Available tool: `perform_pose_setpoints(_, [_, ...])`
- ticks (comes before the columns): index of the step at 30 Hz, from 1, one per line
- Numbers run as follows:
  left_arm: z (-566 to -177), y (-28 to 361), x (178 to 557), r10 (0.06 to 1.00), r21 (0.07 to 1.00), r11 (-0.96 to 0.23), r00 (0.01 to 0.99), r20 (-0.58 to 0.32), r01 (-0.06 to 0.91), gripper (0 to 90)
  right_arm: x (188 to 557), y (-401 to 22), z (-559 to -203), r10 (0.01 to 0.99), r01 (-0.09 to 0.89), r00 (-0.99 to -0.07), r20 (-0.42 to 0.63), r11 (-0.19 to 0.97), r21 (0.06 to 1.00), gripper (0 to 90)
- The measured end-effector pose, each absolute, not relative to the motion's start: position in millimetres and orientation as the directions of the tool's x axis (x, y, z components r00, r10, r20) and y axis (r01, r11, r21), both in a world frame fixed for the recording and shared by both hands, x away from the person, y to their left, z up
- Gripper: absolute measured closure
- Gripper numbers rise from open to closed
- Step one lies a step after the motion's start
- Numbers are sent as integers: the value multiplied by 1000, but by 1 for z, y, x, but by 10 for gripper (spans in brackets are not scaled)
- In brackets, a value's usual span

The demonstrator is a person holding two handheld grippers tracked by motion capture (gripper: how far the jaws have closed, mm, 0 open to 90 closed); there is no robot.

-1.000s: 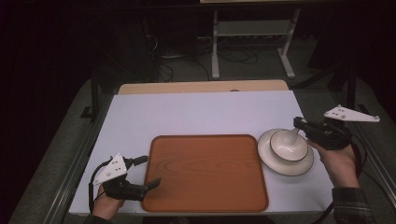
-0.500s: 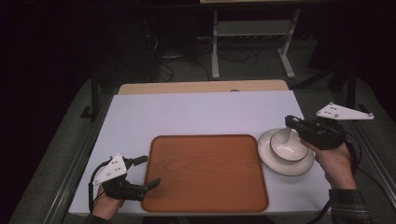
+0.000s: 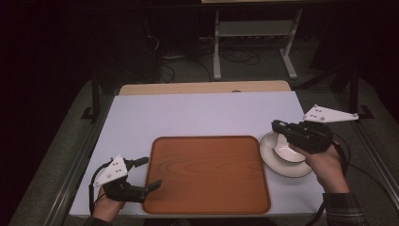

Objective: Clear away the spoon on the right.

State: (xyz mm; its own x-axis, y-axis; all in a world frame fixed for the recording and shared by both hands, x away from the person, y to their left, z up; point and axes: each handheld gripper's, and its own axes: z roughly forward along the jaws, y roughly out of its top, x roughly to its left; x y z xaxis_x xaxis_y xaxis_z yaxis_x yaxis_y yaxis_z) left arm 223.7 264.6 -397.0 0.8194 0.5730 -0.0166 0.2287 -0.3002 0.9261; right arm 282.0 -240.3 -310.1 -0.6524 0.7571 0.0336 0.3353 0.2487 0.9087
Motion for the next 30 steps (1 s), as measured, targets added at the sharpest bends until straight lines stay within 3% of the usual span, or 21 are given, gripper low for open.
perform_pose_setpoints(30, [-397,265,223,573,926,-301,820,-17,229,128,287,-177,-355,619,397,-782,77,399,827,835])
